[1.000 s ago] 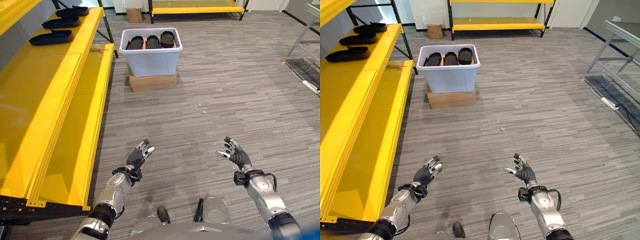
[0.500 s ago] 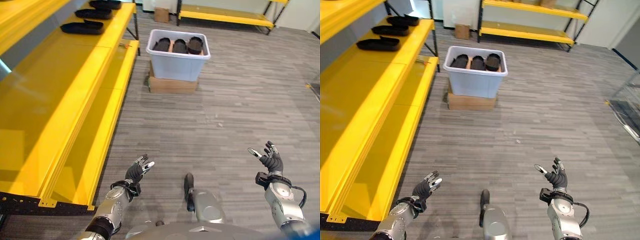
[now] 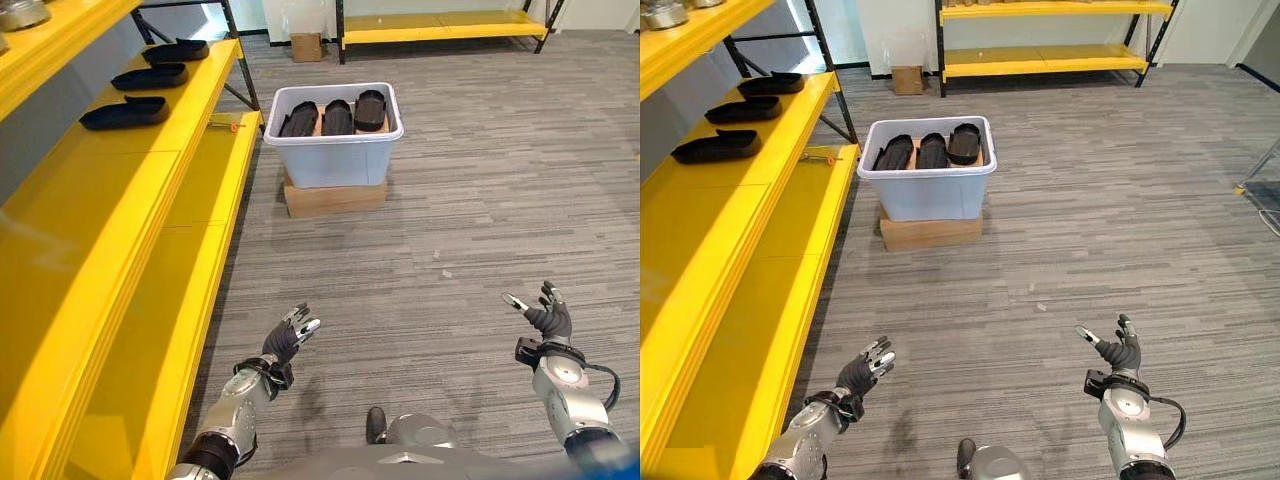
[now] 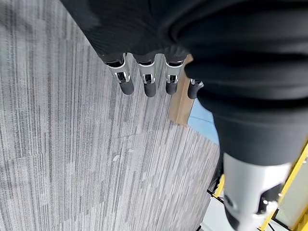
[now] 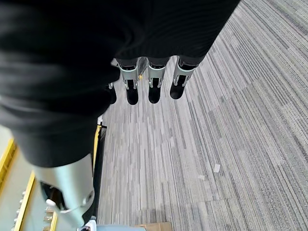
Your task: Move parts from the plastic box to the shelf.
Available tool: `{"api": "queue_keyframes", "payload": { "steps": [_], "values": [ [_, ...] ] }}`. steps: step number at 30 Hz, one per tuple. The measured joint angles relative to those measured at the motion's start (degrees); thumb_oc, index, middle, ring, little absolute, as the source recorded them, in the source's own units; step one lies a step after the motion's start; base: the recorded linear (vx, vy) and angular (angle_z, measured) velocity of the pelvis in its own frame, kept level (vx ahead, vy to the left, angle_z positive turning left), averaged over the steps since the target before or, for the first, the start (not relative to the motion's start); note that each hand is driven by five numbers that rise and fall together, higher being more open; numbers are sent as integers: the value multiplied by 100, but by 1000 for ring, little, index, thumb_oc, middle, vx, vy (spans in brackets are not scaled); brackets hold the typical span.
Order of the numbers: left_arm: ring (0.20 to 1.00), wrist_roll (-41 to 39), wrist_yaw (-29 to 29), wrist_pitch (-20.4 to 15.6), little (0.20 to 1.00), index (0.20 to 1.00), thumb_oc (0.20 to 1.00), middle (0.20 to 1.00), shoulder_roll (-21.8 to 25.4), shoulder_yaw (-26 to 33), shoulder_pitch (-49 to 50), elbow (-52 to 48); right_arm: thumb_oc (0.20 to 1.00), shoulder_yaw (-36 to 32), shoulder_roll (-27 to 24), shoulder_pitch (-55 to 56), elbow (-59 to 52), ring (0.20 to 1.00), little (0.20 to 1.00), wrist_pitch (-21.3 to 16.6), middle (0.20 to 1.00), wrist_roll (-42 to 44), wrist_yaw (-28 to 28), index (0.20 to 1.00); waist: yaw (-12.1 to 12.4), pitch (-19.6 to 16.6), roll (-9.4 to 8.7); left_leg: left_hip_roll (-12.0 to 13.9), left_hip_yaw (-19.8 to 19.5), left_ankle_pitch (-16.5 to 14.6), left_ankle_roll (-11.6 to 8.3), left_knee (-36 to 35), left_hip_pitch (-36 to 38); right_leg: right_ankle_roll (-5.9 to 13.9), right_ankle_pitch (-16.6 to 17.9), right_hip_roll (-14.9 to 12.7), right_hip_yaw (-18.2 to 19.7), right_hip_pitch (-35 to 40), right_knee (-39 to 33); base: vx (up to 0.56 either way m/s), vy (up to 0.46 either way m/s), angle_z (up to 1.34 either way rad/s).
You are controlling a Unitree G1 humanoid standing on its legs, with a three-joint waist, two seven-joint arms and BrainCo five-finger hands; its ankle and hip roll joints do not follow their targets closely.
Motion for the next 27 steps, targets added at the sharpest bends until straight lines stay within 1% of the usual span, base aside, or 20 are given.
{"api": "queue_keyframes", "payload": {
  "steps": [1,3,4,5,6,7,8,9,10,12,13,14,15,17,18,20,22,24,26,27],
  "values": [
    [1000,-7,-1,0,1000,1000,1000,1000,-1,-3,0,0,1000,36,-1,9,10,1000,1000,-2,1000,-1,9,1000,-15,-19,-1,35,-17,42,-46,151,-55,-57,-39,11,-2,25,1,152,-272,-6],
    [1000,-49,50,-26,1000,1000,1000,1000,30,10,-87,4,1000,68,-1,-1,222,1000,1000,-31,1000,-2,98,1000,-35,-66,-10,185,-32,233,-337,601,-230,-86,-87,53,-80,-11,60,139,-260,-4],
    [1000,-49,50,-26,1000,1000,1000,1000,30,10,-87,4,1000,68,-1,-1,222,1000,1000,-31,1000,-2,98,1000,-35,-66,-10,185,-32,233,-337,601,-230,-86,-87,53,-80,-11,60,117,-208,-6],
    [1000,-96,143,-82,1000,1000,1000,1000,45,19,-214,31,1000,107,1,7,421,1000,1000,-66,1000,-3,181,1000,-44,-92,-32,523,-7,568,-752,1665,-800,-192,-168,120,-127,-6,81,138,-219,-3],
    [1000,-101,160,-87,1000,1000,1000,1000,53,18,-253,56,1000,116,3,40,507,1000,1000,-73,1000,-2,244,1000,-37,-117,-56,676,-17,816,-885,2115,-985,-222,-240,139,-127,-1,171,152,-213,-5],
    [1000,-102,181,-104,1000,1000,1000,1000,59,18,-249,56,1000,123,1,45,503,1000,1000,-77,1000,-3,266,1000,-42,-142,-53,729,-28,919,-891,2371,-1097,-225,-255,149,-133,29,154,177,-189,6],
    [1000,-101,219,-98,1000,1000,1000,1000,47,22,-301,52,1000,113,-8,80,491,1000,1000,-137,1000,-6,289,1000,-66,-124,-92,789,-88,1339,-867,2748,-1420,-385,-429,160,-98,47,169,128,-67,20],
    [1000,-102,241,-90,1000,1000,1000,1000,55,37,-413,34,1000,89,30,113,561,1000,1000,-150,1000,-6,311,1000,-26,-80,-157,1016,-112,1513,-827,3423,-1891,-415,-445,161,-119,87,156,139,62,22],
    [1000,-102,247,-72,1000,1000,1000,1000,107,45,-424,22,1000,106,67,102,606,1000,1000,-149,1000,-5,343,1000,33,-41,-284,1091,20,1177,-557,3581,-2233,-322,-372,114,-131,160,114,144,130,7],
    [1000,-110,254,-53,1000,1000,1000,1000,167,39,-331,-14,1000,124,57,72,596,1000,1000,-192,1000,-5,368,1000,65,1,-371,1030,268,728,-270,2225,-2459,-33,-362,63,-110,343,-34,165,236,-5],
    [1000,-113,258,-53,1000,1000,1000,1000,208,34,-292,-69,1000,193,59,64,538,1000,1000,-193,1000,-5,369,1000,60,9,-394,951,476,683,-183,926,-2412,34,-358,61,-72,430,-161,161,254,1],
    [1000,-124,274,-56,1000,1000,1000,1000,209,33,-289,-71,1000,271,63,62,476,1000,1000,-182,1000,-4,342,1000,54,25,-401,828,583,758,-144,-348,-2346,109,-319,66,-45,519,-288,267,298,-20],
    [1000,-233,350,-54,1000,1000,1000,1000,204,15,-236,-62,1000,412,65,50,326,1000,1000,-179,1000,-6,318,1000,54,59,-342,649,620,1067,-12,-2079,-2199,114,-229,79,-12,700,-406,294,279,-19],
    [1000,-271,371,-69,1000,1000,1000,1000,203,-15,-201,-56,1000,430,59,170,171,1000,1000,-178,1000,-6,293,1000,78,57,-308,617,345,1331,-104,-2623,-2190,203,-283,122,63,799,-446,295,247,-33],
    [1000,-274,371,-78,1000,1000,1000,1000,216,-2,-167,-51,1000,461,47,233,31,1000,1000,-185,1000,-6,296,1000,102,76,-255,650,70,1491,-146,-2694,-2207,231,-299,165,276,884,-447,317,271,-58],
    [1000,-276,372,-79,1000,1000,1000,1000,217,57,-133,-41,1000,537,6,233,-93,1000,1000,-181,1000,-8,327,1000,97,143,-192,673,-67,1614,-130,-2719,-2111,228,-298,149,426,979,-447,269,247,-57],
    [1000,-282,370,-108,1000,1000,1000,1000,197,61,-103,5,1000,533,-6,222,-79,1000,1000,-176,1000,-14,428,1000,65,209,-226,632,76,1626,-107,-2693,-1859,338,-365,16,646,1103,-434,225,205,-52],
    [1000,-278,370,-159,1000,1000,1000,1000,177,61,-96,49,1000,524,-15,233,-79,1000,1000,-173,1000,-46,525,1000,-40,248,-224,552,235,1600,-61,-2514,-1671,451,-436,-149,658,1216,-421,280,259,-29],
    [1000,-275,367,-222,1000,1000,1000,1000,155,63,-173,152,1000,526,-42,236,-79,1000,1000,-165,1000,-133,598,1000,-140,279,-148,412,429,1610,143,-2452,-1413,682,-664,-338,678,1225,-233,283,293,2],
    [1000,-271,365,-242,1000,1000,1000,1000,265,121,-237,103,1000,527,17,248,-181,1000,1000,-153,1000,-207,688,1000,-120,398,-390,53,523,1589,327,-2367,-1379,901,-841,-739,603,1173,-21,327,337,6]
  ]
}}
